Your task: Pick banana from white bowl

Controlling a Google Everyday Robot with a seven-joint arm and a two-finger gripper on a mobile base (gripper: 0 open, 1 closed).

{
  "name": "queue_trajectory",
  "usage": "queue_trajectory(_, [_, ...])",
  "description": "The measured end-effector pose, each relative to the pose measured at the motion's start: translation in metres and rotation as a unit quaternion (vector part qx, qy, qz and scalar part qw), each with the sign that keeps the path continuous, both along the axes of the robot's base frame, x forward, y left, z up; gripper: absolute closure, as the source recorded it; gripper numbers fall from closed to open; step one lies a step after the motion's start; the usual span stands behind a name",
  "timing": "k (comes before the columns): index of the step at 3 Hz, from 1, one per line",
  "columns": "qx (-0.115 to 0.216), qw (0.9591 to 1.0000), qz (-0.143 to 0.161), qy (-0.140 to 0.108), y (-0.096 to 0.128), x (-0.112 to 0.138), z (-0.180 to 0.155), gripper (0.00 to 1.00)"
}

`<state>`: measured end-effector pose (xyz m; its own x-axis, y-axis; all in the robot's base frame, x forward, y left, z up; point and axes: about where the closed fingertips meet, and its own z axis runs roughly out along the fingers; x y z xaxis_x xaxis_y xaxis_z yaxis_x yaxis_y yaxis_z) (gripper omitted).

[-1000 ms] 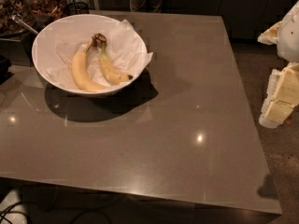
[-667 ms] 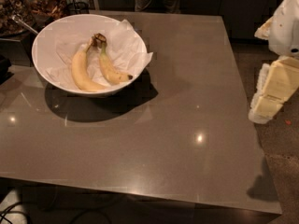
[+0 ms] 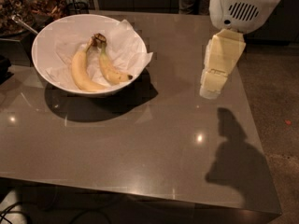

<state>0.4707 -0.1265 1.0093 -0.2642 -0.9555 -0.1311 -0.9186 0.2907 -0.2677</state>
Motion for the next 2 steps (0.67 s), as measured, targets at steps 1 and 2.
queue_trajectory(1, [0.019, 0.9996, 0.022, -0.007, 0.028, 0.004, 0.002, 0.00])
queue_trajectory(2, [0.020, 0.9986, 0.050, 0.000, 0.071, 0.012, 0.003, 0.00])
